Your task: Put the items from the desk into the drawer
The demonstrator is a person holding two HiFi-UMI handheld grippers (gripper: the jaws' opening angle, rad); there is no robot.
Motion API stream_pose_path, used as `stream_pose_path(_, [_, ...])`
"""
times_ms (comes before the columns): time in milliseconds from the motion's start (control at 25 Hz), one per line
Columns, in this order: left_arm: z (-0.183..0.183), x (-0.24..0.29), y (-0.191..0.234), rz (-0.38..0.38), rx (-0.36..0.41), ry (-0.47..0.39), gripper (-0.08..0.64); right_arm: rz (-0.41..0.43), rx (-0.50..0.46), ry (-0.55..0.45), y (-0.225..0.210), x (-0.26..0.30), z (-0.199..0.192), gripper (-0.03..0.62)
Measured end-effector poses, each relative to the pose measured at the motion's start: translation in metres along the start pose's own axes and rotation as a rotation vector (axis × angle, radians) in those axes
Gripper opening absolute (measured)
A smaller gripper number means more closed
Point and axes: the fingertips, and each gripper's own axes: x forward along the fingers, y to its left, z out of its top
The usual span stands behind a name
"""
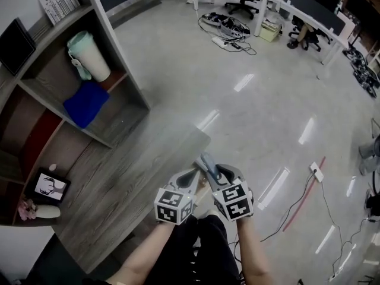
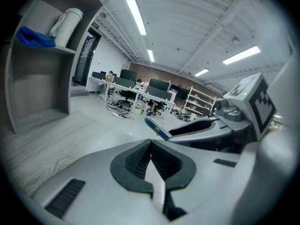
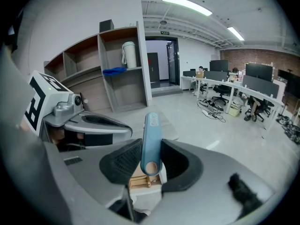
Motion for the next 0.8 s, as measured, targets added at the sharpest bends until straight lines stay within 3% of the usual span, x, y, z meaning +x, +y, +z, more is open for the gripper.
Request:
stream_pose_path(560, [-0.039, 0.018, 0.002, -0.001, -0.009, 0.088, 0.011, 0.035, 0.052, 0.064, -0.002, 0.029, -0.048, 0.137])
stream_pose_path(800, [-0.057, 0.027, 0.012, 0.010, -0.049, 0.104, 0.011, 0.067, 0.044, 0.092, -0.001, 0.047, -0.066, 0.137])
